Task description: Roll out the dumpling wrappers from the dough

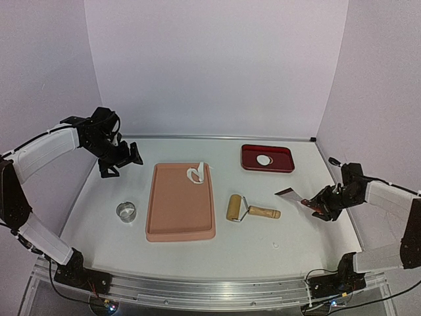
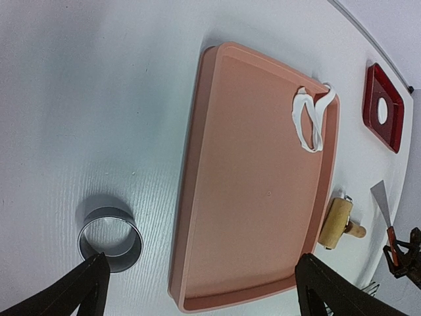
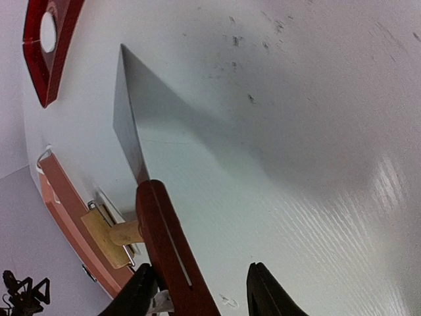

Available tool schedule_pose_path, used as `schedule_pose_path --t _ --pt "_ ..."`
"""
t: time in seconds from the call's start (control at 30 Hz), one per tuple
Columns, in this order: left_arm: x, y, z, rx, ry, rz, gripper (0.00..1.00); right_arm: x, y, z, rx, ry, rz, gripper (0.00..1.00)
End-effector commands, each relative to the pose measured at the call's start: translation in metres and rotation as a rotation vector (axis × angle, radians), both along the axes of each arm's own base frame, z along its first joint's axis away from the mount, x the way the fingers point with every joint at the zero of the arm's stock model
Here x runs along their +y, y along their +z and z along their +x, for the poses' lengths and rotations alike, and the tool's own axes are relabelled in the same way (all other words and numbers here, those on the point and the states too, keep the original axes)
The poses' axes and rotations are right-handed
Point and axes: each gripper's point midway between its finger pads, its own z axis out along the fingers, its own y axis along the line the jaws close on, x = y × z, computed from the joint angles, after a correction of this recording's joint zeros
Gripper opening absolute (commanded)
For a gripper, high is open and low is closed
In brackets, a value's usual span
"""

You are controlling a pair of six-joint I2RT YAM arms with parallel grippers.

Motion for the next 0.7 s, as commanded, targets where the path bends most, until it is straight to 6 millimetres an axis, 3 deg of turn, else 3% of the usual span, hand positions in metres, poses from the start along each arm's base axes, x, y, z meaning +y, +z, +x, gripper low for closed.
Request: schedule_pose_path --t 0.0,0.1,0.43,0.67 --pt "0.000 0.013 -0.002 -0.031 0.006 -0.031 1.00 -0.012 -0.041 -0.052 0.235 -0.018 -0.087 0.53" --pt "0.000 0.011 -0.004 -0.030 0.009 -0.037 1.00 -0.011 -0.041 -0.054 0.231 -0.018 -0.080 0.60" --pt "0.001 0.005 -0.012 -0.023 0.025 -0.054 1.00 -0.011 -0.036 -0.055 0.208 -0.019 -0.081 0.65" --pt "0.004 0.003 -0.019 -0.023 0.033 -0.056 1.00 -0.012 -0.028 -0.055 0.197 -0.019 -0.086 0.78"
